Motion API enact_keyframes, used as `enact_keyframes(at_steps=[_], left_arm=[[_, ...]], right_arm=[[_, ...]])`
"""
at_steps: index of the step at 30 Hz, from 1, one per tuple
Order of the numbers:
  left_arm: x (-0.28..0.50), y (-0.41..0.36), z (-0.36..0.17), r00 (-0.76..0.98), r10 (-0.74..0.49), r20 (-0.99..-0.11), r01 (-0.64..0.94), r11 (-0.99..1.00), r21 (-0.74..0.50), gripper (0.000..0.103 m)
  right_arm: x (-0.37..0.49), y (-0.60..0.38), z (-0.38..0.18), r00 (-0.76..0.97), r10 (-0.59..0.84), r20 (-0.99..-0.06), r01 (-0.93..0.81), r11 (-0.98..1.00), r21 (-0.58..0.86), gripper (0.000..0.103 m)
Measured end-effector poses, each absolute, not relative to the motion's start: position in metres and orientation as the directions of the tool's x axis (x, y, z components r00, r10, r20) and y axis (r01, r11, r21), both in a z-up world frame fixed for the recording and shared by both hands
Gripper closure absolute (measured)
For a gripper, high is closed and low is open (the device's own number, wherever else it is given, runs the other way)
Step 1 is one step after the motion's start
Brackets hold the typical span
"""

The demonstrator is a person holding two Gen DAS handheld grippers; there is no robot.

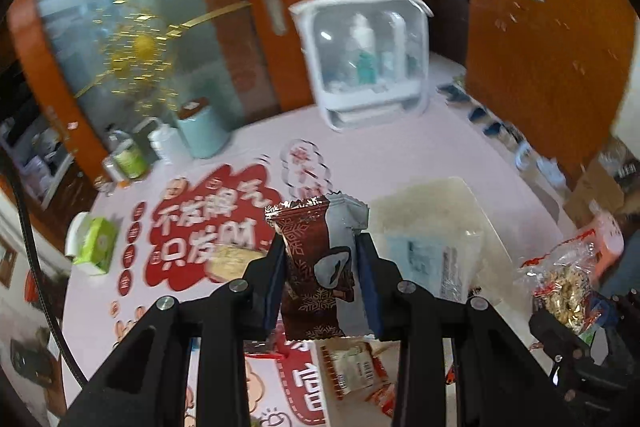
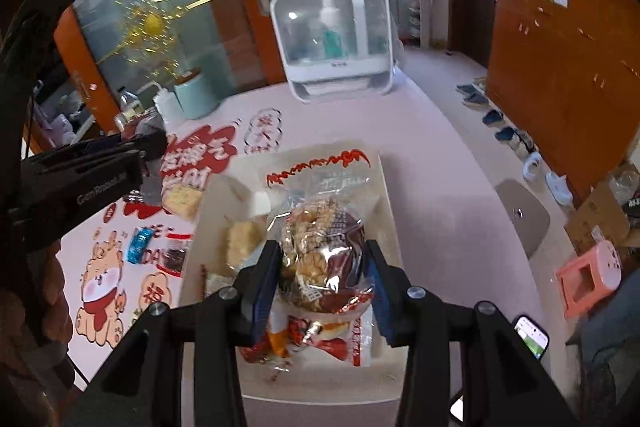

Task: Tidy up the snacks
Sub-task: 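Carry both snacks to the white tray and open both tools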

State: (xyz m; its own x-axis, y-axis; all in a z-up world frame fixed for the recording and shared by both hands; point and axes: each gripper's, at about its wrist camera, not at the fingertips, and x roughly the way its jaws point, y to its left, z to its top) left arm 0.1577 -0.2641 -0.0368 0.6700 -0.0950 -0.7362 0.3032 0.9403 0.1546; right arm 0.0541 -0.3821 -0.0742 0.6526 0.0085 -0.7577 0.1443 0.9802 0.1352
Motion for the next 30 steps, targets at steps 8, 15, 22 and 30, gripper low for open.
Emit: enact_keyframes(at_steps=[8, 15, 22, 30], left_arm=[[0.185, -0.296, -0.081, 0.602, -0.076, -0.795, 0.364, 0.912, 0.189, 0.071], [0.197, -0.296, -0.103, 0.534, -0.047, -0.844, 0.377, 0.907, 0.188, 0.028], [0.192, -0.290, -0.108, 0.552, -0.010, -0.833, 0.371, 0.898, 0.235, 0.012], [0.180, -0.277, -0.103, 0.559, -0.007, -0.829, 0.354, 0.906, 0.231, 0.012]], right_arm=[[0.063, -0.381, -0.104, 0.611, 0.013, -0.792, 0.133, 0.984, 0.119, 0.062], [0.071, -0.364, -0.119, 0.588, 0.096, -0.803, 0.056, 0.986, 0.159, 0.053], [0.069, -0.356, -0.121, 0.596, 0.106, -0.796, 0.029, 0.988, 0.154, 0.038], [0.065, -0.354, -0.117, 0.599, 0.113, -0.793, 0.029, 0.986, 0.162, 0.038]])
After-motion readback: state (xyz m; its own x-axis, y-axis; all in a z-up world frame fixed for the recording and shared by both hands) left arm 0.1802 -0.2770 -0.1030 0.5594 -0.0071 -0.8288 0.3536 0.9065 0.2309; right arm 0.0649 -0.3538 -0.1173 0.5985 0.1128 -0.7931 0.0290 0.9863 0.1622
